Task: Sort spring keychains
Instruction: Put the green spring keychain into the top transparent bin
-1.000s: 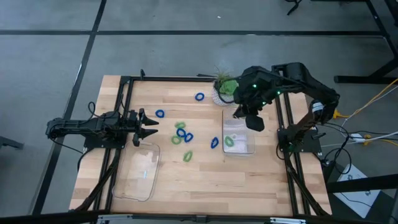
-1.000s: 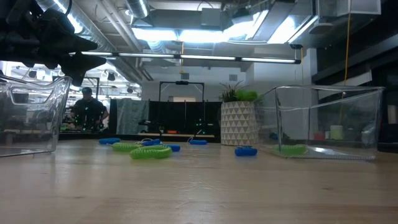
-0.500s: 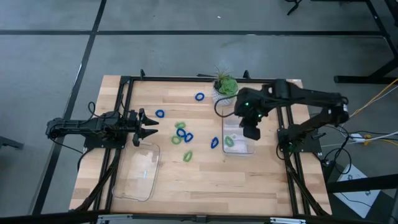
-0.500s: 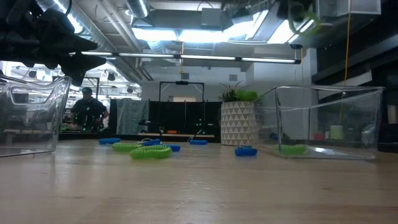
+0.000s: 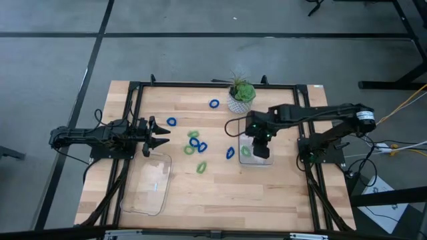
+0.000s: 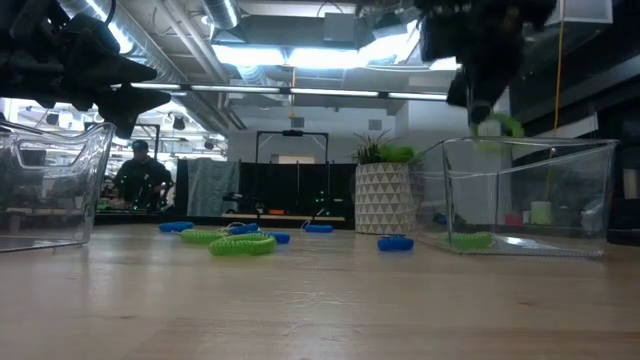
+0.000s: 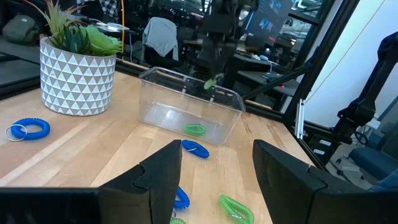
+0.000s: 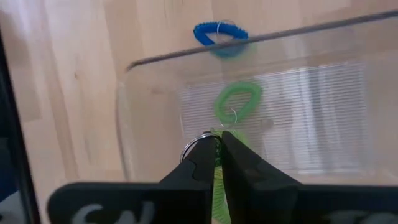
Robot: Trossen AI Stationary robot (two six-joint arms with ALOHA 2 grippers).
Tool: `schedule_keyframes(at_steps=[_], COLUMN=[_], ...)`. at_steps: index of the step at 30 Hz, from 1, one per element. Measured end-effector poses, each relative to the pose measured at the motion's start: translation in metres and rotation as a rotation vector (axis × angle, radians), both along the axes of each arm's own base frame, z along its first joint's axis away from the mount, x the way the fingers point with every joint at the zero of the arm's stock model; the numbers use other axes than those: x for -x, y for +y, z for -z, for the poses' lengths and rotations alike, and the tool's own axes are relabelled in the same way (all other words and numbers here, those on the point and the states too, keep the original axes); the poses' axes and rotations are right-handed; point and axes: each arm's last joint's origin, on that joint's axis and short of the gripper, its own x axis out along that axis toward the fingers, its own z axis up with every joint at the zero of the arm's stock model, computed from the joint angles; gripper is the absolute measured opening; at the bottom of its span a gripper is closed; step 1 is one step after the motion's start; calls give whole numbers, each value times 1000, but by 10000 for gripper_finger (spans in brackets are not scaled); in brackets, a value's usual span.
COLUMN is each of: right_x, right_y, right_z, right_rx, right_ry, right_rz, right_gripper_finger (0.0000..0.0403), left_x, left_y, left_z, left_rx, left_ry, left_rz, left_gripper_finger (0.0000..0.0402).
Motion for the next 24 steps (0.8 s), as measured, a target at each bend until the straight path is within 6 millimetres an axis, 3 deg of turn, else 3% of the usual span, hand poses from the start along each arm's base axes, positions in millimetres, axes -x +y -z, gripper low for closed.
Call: schedule_keyframes(at_steps=[11,24], right_x=[7,5], right_y=[1,1], right_z=[51,52], right_rx=[-15,-42], right_ry=[16,-12], right_rz=[21,17], right_gripper_finger=[36,43], left_x=[0,0], left_y=[0,0], left_z=[0,0], left_rx=[0,0], left_ry=[0,0], left_rz=[0,0], left_gripper_finger=[194,194])
